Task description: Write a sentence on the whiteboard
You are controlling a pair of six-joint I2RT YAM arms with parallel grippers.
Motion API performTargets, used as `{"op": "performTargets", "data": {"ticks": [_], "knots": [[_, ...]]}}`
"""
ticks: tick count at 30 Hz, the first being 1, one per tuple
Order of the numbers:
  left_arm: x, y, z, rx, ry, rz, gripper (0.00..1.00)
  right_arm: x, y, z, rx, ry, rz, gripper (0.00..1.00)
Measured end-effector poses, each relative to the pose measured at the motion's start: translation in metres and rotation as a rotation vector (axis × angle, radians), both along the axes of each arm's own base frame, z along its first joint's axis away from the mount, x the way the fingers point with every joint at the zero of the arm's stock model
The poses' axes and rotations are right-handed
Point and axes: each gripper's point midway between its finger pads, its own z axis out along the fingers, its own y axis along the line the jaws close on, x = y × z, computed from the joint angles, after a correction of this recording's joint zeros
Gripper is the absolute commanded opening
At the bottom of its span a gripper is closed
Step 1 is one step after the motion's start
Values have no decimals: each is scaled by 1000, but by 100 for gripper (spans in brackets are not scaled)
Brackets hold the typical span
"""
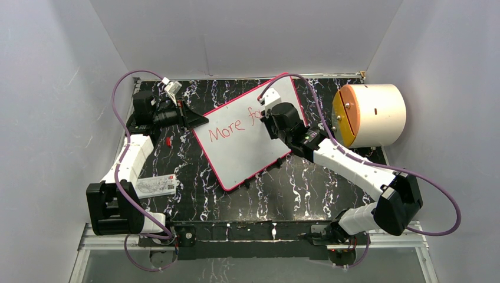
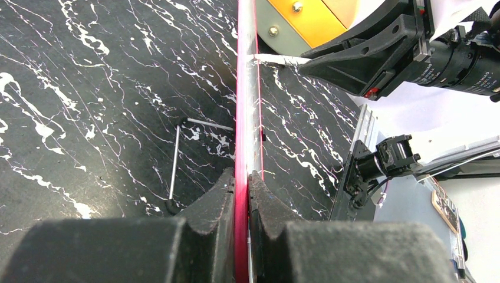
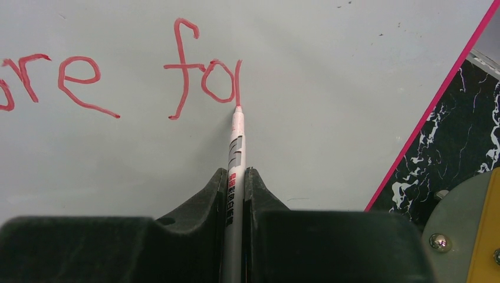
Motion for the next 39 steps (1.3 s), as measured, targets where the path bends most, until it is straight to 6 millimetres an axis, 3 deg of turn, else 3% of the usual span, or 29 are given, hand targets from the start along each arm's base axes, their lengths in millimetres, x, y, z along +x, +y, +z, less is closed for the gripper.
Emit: {"op": "performTargets", "data": {"ticks": [18,39], "knots": [[-1,0,0,-2,0,-4,0,12,3,15,46,-58,-19,0],[0,0,0,1,0,0,0,20,-1,18,50,-75,-46,0]]}}
